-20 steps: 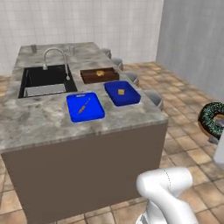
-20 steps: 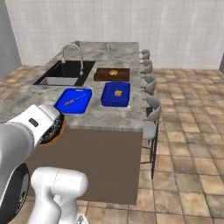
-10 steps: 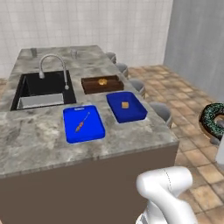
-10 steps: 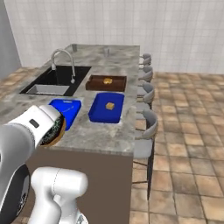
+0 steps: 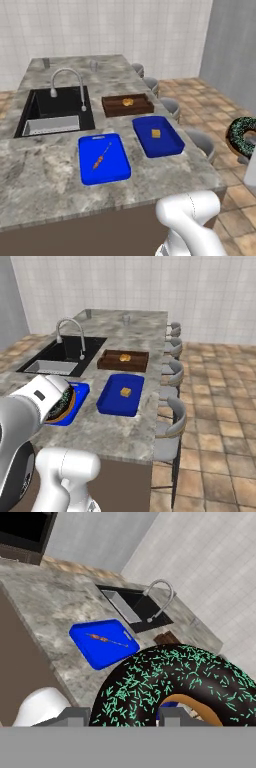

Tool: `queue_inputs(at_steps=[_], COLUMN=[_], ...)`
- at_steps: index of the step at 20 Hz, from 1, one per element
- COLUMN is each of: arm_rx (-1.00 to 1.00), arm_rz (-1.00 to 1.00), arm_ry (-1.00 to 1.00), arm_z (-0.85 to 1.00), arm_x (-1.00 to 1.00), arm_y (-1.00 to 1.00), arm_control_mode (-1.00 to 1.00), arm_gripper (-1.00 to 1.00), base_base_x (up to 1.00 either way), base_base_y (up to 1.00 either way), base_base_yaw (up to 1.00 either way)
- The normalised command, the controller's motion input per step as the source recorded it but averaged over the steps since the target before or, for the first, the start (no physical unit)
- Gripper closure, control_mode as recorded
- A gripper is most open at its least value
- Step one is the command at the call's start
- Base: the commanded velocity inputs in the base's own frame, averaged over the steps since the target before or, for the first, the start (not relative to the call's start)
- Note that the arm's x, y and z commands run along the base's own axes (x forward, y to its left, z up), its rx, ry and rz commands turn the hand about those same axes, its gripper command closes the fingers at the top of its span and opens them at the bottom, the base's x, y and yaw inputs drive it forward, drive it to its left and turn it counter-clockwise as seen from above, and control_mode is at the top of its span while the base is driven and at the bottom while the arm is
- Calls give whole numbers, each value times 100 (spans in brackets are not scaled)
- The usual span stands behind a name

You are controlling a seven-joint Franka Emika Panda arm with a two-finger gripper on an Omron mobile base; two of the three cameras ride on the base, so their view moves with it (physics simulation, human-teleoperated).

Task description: Take the cake and donut from the fridge and place them on the empty tray on the dining counter.

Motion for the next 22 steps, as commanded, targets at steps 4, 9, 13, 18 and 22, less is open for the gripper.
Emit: queue_inputs(at_steps=[4,9,13,18,22], arm_rx=[0,0,0,0,0], arm_rz=[0,0,0,0,0], arm_ry=[0,0,0,0,0], arm_z=[0,0,0,0,0], arm_x=[0,0,0,0,0], arm_y=[0,0,0,0,0], arm_control_mode=[100,100,100,100,100], arm_gripper=[100,100,100,100,100], base_base_x=[100,99,87,73,64], base_base_y=[0,0,0,0,0], base_base_yaw=[10,12,21,22,17])
